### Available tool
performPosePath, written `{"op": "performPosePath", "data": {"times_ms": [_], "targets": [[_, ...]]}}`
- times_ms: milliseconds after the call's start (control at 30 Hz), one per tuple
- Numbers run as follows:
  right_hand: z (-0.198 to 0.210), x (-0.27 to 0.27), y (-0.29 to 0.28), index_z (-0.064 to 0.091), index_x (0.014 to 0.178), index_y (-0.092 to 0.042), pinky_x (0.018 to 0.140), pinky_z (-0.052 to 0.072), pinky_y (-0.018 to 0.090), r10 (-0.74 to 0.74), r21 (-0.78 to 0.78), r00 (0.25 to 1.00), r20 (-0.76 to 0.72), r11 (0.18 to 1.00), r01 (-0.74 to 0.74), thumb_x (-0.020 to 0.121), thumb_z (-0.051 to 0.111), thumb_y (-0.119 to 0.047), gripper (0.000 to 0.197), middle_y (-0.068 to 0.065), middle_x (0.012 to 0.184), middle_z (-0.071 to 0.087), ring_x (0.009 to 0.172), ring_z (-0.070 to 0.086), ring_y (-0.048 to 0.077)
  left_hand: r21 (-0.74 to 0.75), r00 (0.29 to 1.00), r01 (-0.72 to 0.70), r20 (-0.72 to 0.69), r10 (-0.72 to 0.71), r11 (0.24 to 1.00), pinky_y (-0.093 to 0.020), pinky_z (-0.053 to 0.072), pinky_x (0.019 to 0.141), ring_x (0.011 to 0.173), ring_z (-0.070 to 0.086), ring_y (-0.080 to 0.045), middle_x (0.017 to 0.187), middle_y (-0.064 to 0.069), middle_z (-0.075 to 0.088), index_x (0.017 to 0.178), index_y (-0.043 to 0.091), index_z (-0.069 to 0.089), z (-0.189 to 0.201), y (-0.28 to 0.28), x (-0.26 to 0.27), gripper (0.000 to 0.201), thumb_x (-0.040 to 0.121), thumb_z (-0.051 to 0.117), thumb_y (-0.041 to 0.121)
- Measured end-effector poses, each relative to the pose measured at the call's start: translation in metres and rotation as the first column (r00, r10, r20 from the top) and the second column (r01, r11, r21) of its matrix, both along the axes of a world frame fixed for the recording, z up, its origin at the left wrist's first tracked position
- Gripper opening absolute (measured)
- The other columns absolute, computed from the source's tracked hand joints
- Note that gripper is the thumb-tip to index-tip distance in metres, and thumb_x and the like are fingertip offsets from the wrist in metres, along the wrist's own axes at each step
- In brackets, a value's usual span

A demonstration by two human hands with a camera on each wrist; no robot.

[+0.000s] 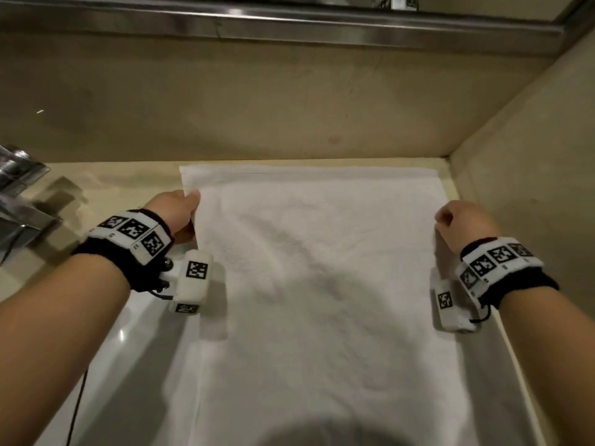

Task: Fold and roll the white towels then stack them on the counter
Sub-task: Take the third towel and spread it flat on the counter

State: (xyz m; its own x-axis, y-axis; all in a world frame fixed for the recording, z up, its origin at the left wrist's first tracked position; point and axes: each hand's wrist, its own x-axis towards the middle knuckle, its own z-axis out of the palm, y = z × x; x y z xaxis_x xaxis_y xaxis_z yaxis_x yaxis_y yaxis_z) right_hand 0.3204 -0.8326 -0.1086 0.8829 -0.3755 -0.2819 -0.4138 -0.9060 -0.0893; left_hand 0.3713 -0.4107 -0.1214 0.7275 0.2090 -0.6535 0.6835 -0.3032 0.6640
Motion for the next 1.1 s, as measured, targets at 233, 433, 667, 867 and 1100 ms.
{"op": "performPosePath", "data": {"times_ms": [233, 433, 667, 867, 1100], "targets": [[0.004, 0.017, -0.009, 0.060, 0.102, 0.002, 0.077, 0.040, 0.033, -0.111, -0.001, 0.970, -0.217, 0.994, 0.113, 0.090, 0.048, -0.004, 0.018, 0.022, 0.110, 0.062, 0.102, 0.055, 0.037, 0.418, 0.954, 0.244, 0.059, -0.294, 0.875, -0.042, 0.048, 0.091, 0.096, 0.061, -0.038, 0.101, -0.024, 0.065, 0.097, 0.001, 0.058, 0.019, -0.001, 0.022, 0.034, 0.094, 0.044, 0.032], [-0.005, 0.024, -0.018, 0.059, 0.087, -0.006, 0.070, 0.038, 0.032, -0.079, -0.051, 0.991, -0.110, 0.996, 0.073, 0.089, 0.050, -0.006, 0.009, 0.021, 0.100, 0.065, 0.089, 0.056, 0.035, 0.482, 0.926, 0.345, -0.036, -0.375, 0.805, -0.041, 0.048, 0.087, 0.073, 0.059, -0.036, 0.069, -0.024, 0.062, 0.071, -0.005, 0.060, 0.008, 0.000, 0.034, 0.051, 0.099, 0.031, 0.027], [-0.010, 0.034, -0.012, 0.053, 0.078, -0.013, 0.067, 0.036, 0.031, -0.068, -0.036, 0.996, -0.060, 0.997, 0.066, 0.090, 0.050, -0.009, 0.012, 0.016, 0.093, 0.063, 0.073, 0.046, 0.026, 0.648, 0.892, 0.366, -0.041, -0.449, 0.668, -0.040, 0.039, 0.084, 0.106, 0.053, -0.041, 0.112, -0.029, 0.058, 0.106, -0.006, 0.056, 0.007, 0.018, 0.045, 0.036, 0.097, 0.037, 0.023], [0.002, 0.018, -0.002, 0.060, 0.106, -0.004, 0.085, 0.042, 0.036, -0.045, 0.016, 0.998, -0.054, 0.999, 0.046, 0.091, 0.050, -0.013, 0.021, 0.021, 0.116, 0.061, 0.103, 0.055, 0.037, 0.653, 0.926, 0.216, 0.098, -0.364, 0.726, -0.034, 0.038, 0.072, 0.083, 0.052, -0.033, 0.101, -0.021, 0.063, 0.100, 0.007, 0.051, 0.010, 0.024, 0.021, 0.027, 0.091, 0.046, 0.032], [0.061, -0.074, 0.021, 0.054, 0.123, -0.005, 0.100, 0.036, 0.035, 0.037, 0.174, 0.983, 0.181, 0.982, -0.068, 0.093, 0.046, -0.015, 0.033, 0.018, 0.129, 0.055, 0.119, 0.050, 0.033, 0.566, 0.863, 0.405, 0.025, -0.505, 0.718, -0.034, 0.042, 0.078, 0.090, 0.057, -0.033, 0.099, -0.020, 0.063, 0.101, 0.005, 0.057, 0.041, 0.036, -0.098, 0.021, 0.089, 0.055, 0.023]]}}
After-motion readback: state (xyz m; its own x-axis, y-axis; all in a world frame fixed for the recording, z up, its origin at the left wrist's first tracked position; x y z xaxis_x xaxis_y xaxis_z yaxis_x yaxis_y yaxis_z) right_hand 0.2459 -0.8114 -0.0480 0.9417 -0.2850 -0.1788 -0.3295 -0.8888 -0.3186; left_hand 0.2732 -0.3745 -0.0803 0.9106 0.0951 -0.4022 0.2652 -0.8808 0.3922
